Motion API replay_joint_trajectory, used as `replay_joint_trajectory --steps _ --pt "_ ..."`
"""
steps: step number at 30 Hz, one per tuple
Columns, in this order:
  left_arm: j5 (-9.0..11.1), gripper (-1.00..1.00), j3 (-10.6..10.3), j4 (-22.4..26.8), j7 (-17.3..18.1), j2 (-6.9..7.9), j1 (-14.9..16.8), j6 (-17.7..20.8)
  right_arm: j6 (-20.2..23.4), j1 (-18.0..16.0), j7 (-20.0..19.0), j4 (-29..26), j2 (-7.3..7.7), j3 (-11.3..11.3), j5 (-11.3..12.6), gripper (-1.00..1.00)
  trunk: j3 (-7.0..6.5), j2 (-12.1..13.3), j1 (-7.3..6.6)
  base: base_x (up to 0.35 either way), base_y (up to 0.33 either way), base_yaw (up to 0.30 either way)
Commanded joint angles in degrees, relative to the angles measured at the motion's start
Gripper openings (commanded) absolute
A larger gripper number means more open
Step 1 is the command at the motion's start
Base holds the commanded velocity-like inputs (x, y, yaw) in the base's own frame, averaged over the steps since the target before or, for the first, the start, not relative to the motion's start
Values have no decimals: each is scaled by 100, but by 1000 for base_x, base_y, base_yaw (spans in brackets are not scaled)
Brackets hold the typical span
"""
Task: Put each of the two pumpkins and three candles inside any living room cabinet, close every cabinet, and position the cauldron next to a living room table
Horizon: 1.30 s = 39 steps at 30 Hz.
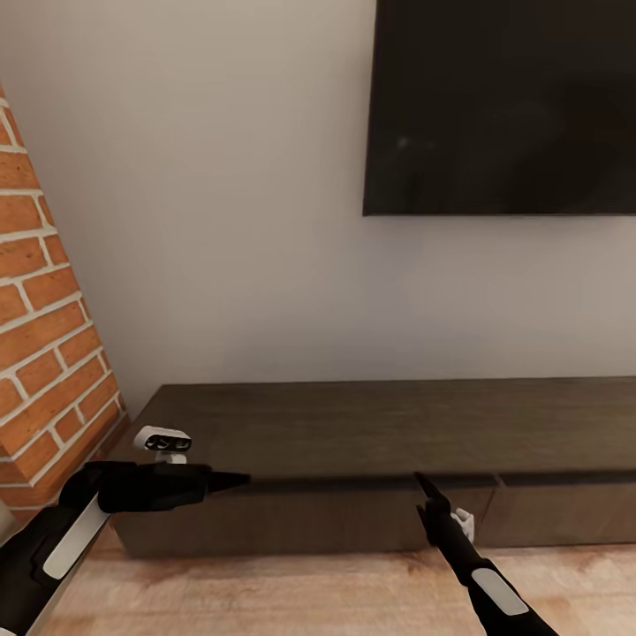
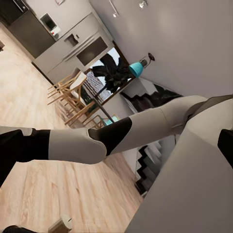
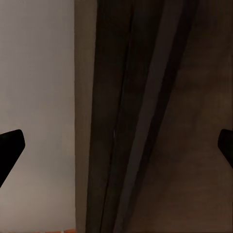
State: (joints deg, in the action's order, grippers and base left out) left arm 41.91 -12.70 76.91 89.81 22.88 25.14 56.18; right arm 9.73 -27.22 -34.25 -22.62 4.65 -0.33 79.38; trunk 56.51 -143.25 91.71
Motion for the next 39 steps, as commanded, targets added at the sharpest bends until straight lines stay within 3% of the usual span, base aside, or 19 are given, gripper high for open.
replay_joint_trajectory --steps 1,39 --pt "13 100 -13 -1 19 7 4 61 56 -3 -15 3 1 -3 60 100 6 -2 1 232 0 0" --pt "19 100 -13 -28 19 15 4 60 -135 -3 407 5 4 -7 71 100 6 -2 1 15 0 0"
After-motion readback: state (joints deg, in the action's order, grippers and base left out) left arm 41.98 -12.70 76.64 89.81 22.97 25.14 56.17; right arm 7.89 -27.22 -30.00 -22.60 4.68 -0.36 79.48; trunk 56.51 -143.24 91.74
